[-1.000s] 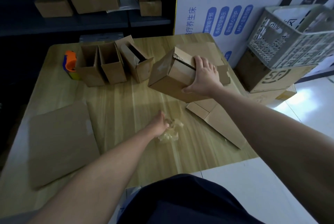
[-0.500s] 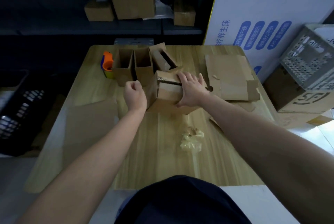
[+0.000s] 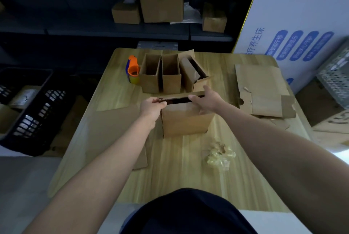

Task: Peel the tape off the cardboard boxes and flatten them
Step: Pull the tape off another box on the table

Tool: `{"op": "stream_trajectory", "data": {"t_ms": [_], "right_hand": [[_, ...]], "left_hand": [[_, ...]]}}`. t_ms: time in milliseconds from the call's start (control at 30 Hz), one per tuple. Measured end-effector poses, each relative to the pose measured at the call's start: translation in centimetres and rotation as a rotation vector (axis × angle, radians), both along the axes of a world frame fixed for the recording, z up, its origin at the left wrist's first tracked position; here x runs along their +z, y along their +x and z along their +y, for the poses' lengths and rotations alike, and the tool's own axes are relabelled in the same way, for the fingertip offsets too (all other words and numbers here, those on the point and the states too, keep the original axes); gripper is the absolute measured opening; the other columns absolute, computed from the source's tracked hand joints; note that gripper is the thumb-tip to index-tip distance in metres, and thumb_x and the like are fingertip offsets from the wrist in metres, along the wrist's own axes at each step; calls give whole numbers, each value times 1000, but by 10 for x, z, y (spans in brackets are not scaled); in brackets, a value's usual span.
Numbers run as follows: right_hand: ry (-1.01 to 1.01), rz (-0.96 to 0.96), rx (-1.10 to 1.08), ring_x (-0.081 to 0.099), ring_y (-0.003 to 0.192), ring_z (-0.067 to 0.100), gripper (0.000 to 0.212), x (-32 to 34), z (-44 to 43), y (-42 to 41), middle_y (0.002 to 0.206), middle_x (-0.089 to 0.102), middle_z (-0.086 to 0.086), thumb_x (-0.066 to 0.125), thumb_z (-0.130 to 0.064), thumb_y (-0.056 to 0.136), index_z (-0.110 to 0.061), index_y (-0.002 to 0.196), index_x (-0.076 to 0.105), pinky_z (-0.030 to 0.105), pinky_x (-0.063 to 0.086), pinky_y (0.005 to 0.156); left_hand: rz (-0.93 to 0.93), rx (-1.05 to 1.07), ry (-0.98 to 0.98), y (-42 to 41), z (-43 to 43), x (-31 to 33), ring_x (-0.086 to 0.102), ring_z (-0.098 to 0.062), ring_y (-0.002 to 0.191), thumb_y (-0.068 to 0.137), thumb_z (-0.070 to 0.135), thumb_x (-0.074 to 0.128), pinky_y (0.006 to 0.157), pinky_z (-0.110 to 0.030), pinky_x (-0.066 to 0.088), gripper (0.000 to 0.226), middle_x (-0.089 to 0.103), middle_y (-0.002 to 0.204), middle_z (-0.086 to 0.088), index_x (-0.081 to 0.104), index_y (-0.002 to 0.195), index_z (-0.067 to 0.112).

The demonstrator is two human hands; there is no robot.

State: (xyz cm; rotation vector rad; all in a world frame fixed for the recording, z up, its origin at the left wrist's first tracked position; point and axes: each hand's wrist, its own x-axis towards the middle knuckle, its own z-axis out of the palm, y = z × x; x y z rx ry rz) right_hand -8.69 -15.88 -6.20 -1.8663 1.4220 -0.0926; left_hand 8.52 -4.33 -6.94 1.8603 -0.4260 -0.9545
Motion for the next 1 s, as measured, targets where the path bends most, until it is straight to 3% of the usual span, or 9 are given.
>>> {"op": "stream_trajectory", "data": {"t_ms": [133, 333, 433, 500, 667, 767, 867, 933, 1000], "right_hand": [[-123, -40, -163, 56, 112, 32, 86, 3, 1, 5, 131, 51, 14, 61, -57, 82, -17, 146, 19, 34, 50, 73], [-88, -93, -276, 59, 107, 31, 102, 6, -4, 4, 127, 53, 14, 81, -40, 70, -22, 146, 15, 37, 53, 75], [-60, -25, -261, 56, 112, 33, 111, 8, -6, 6, 129, 52, 15, 86, -28, 64, -25, 146, 12, 38, 51, 76], [-63, 12, -265, 58, 109, 33, 111, 9, -7, 8, 125, 54, 16, 86, -22, 64, -25, 146, 12, 37, 51, 74], [-49, 67, -272, 58, 110, 34, 122, 12, -6, 12, 125, 54, 17, 88, -24, 62, -22, 149, 2, 41, 53, 80], [-88, 75, -266, 60, 104, 33, 116, 13, -4, 13, 119, 56, 15, 83, -19, 68, -21, 149, 1, 39, 56, 76], [-110, 47, -268, 62, 93, 27, 110, 15, 1, 12, 108, 57, 11, 79, -21, 71, -18, 149, 2, 34, 57, 66], [-87, 22, -252, 61, 79, 20, 93, 19, 2, 7, 94, 54, 4, 77, -24, 73, -14, 144, 17, 26, 51, 50], [-10, -5, -216, 60, 65, 14, 57, 27, 1, 0, 85, 55, 3, 74, -25, 77, -6, 120, 42, 20, 44, 41]], "left_hand": [[195, -32, -12, -1, -8, 5, 56, -22, 101, 81, 0, 56, 94, -39, 49, 34, 62, 108, -4, 66, 97, 28], [204, -74, -5, 3, -12, 11, 47, -26, 114, 77, -14, 30, 103, -46, 42, 67, 47, 134, -8, 64, 104, 37], [164, -133, 21, 2, -8, 12, 44, -25, 122, 77, -20, 26, 108, -44, 37, 78, 36, 147, -8, 61, 121, 35], [170, -165, 12, 3, -6, 14, 38, -28, 131, 77, -20, 28, 109, -46, 36, 78, 36, 147, -9, 58, 126, 32], [183, -141, -8, 3, -6, 15, 50, -23, 114, 88, -7, 41, 103, -41, 43, 55, 52, 132, -8, 61, 123, 30], [158, -125, -7, 2, -8, 16, 51, -23, 115, 88, 8, 60, 102, -42, 42, 37, 58, 127, -5, 62, 121, 26], [118, -101, -18, -5, -12, 17, 52, -25, 120, 83, 7, 68, 103, -42, 43, 48, 57, 128, -6, 58, 127, 23], [96, -82, -31, -8, -14, 17, 49, -26, 124, 82, 3, 69, 104, -40, 41, 55, 54, 133, -6, 55, 131, 22], [42, -97, -8, -9, -14, 18, 45, -27, 128, 80, 1, 70, 105, -40, 37, 60, 51, 137, -6, 53, 133, 22]]}}
